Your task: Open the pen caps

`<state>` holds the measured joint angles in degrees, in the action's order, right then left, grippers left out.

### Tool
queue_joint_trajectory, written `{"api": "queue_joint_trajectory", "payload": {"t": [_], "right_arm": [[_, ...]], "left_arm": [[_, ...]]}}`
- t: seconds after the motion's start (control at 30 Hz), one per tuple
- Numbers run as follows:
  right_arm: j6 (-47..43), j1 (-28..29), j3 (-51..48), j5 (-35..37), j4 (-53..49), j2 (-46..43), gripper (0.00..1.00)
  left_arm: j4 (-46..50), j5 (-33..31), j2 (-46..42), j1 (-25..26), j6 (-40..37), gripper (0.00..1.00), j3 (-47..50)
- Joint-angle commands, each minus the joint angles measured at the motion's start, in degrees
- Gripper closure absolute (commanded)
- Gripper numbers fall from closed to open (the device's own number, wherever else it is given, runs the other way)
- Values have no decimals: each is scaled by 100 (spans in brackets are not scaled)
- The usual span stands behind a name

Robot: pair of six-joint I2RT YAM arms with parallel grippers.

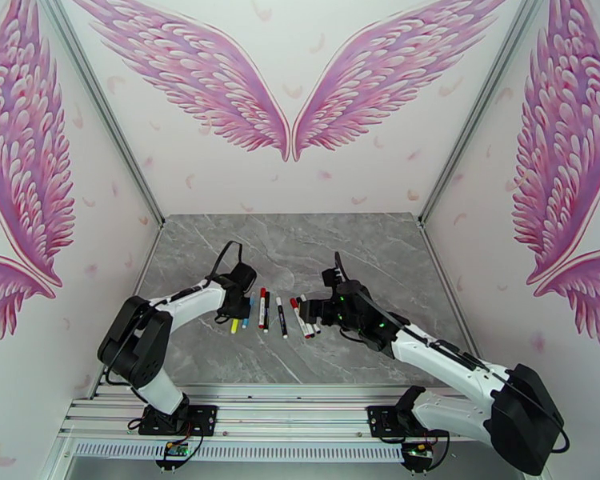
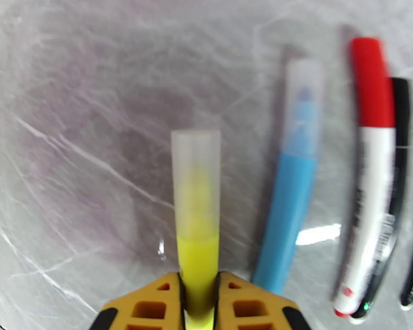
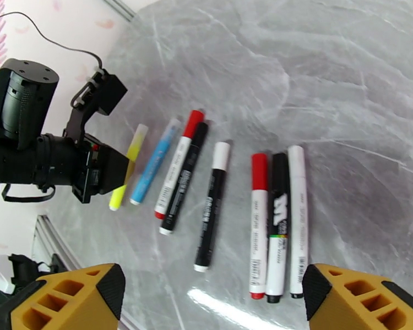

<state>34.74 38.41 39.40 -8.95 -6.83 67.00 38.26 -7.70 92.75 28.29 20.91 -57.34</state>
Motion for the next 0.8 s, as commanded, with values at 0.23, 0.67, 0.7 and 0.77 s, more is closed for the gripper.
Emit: {"api": "queue_joint_trajectory", "payload": {"t": [0.23, 0.67, 0.7, 0.77], "right_arm": [[1197, -176, 776, -1116, 504, 456, 33], [1424, -230, 1488, -1423, 610, 1333, 49], [1432, -237, 1519, -1401, 590, 1370, 49], [1461, -241, 1535, -1315, 526, 1408, 49]], "left_arm": [[-998, 2282, -1079, 70, -712, 90, 10], [-1284, 3661, -1190, 466, -817, 88, -191], [-1294, 3675, -1205, 479, -810, 88, -197], [-1295, 3705, -1239, 501, -807, 88, -196]]}}
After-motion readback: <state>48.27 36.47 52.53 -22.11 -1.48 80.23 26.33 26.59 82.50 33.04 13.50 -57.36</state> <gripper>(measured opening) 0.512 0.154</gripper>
